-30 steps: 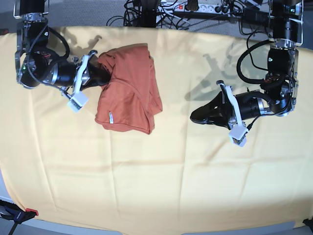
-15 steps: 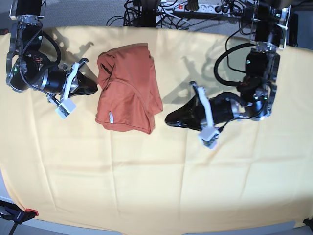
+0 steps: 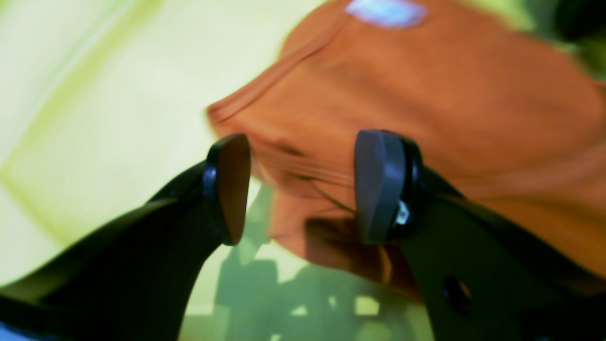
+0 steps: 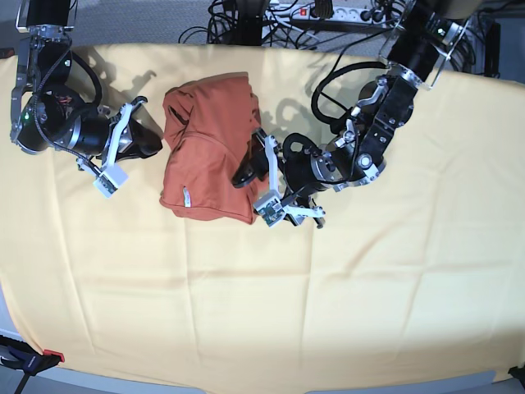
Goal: Fold the T-shirt properly
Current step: 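Move the left gripper to the bundle's side edge and open it, then grasp opposite edges of the orange bundle with both grippers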
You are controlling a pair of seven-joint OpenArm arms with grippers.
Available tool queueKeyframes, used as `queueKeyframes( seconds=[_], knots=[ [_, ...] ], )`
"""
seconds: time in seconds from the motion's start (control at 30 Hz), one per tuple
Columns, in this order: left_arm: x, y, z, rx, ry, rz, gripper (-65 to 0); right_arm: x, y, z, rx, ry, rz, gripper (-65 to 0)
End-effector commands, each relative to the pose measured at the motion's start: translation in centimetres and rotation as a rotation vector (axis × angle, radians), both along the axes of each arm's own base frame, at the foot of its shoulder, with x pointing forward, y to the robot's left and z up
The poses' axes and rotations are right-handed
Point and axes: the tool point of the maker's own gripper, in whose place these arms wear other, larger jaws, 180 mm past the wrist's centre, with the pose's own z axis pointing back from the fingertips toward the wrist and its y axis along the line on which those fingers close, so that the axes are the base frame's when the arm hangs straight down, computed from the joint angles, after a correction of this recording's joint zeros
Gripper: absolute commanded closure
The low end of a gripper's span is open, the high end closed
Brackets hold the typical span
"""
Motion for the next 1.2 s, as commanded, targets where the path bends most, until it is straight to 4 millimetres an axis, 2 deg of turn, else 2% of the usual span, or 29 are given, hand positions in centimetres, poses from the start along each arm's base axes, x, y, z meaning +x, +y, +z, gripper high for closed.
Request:
queueKeyframes(
  seconds=[0.0,0.07,0.17,0.3,0.43,0.47,0.5,0.6,0.7,0.8,0.9,1.03,1.17],
  knots=[
    [1.0,-0.4,2.0,-0.044,-0.051,0.008,-35.6,0.7,-0.1,1.3,0.01,-0.046,0.005,-15.0],
    [1.5,-0.1,1.9,-0.043,-0.052,0.041,-35.6,0.7,-0.1,1.3,0.01,-0.046,0.005,-18.6],
    [1.6,0.3,1.3,-0.024,-0.053,0.058,-35.6,0.7,-0.1,1.3,0.011,-0.047,0.005,-18.6],
    [2.0,1.0,-0.7,-0.021,-0.01,0.087,-35.6,0.9,-0.1,1.4,0.013,-0.051,0.005,-18.6],
    [2.2,0.7,-2.2,-0.044,0.029,0.108,-35.4,0.9,-0.1,1.4,0.013,-0.051,0.004,-18.6],
    [2.2,0.5,-2.4,-0.046,0.036,0.11,-33.3,0.9,-0.1,1.4,0.013,-0.052,0.004,-18.6],
    [2.1,0.4,-2.4,-0.05,0.039,0.109,-27.9,0.9,-0.1,1.4,0.015,-0.053,0.004,-18.4],
    [2.1,-0.1,-2.2,-0.06,0.039,0.106,0.0,0.9,-0.1,1.4,0.015,-0.054,0.004,-17.8],
    [2.1,-0.5,-1.4,-0.079,0.026,0.099,0.0,0.9,-0.1,1.4,0.015,-0.054,0.004,-17.4],
    [2.1,-0.9,-0.2,-0.086,0.002,0.086,0.0,0.9,-0.1,1.4,0.015,-0.054,0.004,-13.2],
    [2.0,-1.1,1.1,-0.083,-0.019,0.085,0.0,0.9,-0.1,1.4,0.015,-0.054,0.004,-13.2],
    [2.4,-0.5,2.5,-0.057,-0.049,0.143,0.0,0.9,-0.1,1.4,0.015,-0.054,0.004,-13.2],
    [3.4,1.0,3.3,0.034,-0.125,0.217,0.0,0.9,-0.1,1.4,0.015,-0.054,0.004,-13.3]
  ],
)
